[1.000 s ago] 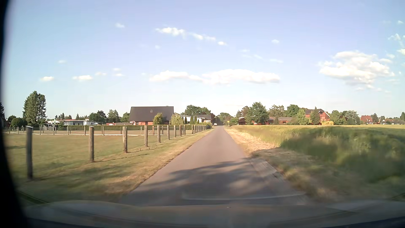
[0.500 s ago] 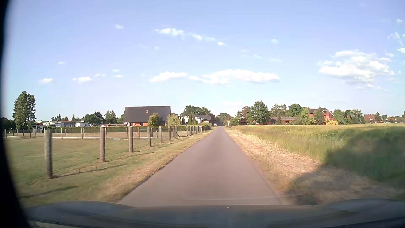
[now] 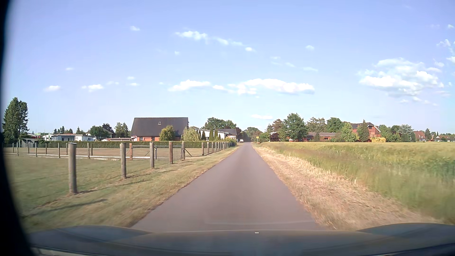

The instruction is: Follow the waypoints while adhering to traffic rules and regulations

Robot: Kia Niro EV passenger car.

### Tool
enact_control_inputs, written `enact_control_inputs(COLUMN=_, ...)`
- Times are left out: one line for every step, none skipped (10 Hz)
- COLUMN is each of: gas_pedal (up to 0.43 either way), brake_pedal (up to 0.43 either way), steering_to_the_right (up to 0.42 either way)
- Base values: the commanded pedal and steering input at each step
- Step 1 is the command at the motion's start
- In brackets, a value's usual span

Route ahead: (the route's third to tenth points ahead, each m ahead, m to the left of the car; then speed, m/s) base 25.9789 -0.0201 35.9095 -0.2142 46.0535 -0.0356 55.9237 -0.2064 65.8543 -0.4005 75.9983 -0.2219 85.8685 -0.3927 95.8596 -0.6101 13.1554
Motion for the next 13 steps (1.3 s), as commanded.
enact_control_inputs(gas_pedal=0.150, brake_pedal=0.006, steering_to_the_right=0.003)
enact_control_inputs(gas_pedal=0.150, brake_pedal=0.006, steering_to_the_right=0.003)
enact_control_inputs(gas_pedal=0.150, brake_pedal=0.006, steering_to_the_right=0.003)
enact_control_inputs(gas_pedal=0.150, brake_pedal=0.006, steering_to_the_right=0.003)
enact_control_inputs(gas_pedal=0.150, brake_pedal=0.006, steering_to_the_right=0.003)
enact_control_inputs(gas_pedal=0.150, brake_pedal=0.006, steering_to_the_right=0.003)
enact_control_inputs(gas_pedal=0.150, brake_pedal=0.006, steering_to_the_right=0.002)
enact_control_inputs(gas_pedal=0.150, brake_pedal=0.006, steering_to_the_right=0.001)
enact_control_inputs(gas_pedal=0.150, brake_pedal=0.006, steering_to_the_right=0.000)
enact_control_inputs(gas_pedal=0.130, brake_pedal=0.006, steering_to_the_right=0.000)
enact_control_inputs(gas_pedal=0.130, brake_pedal=0.006, steering_to_the_right=0.000)
enact_control_inputs(gas_pedal=0.130, brake_pedal=0.006, steering_to_the_right=0.002)
enact_control_inputs(gas_pedal=0.130, brake_pedal=0.006, steering_to_the_right=0.003)
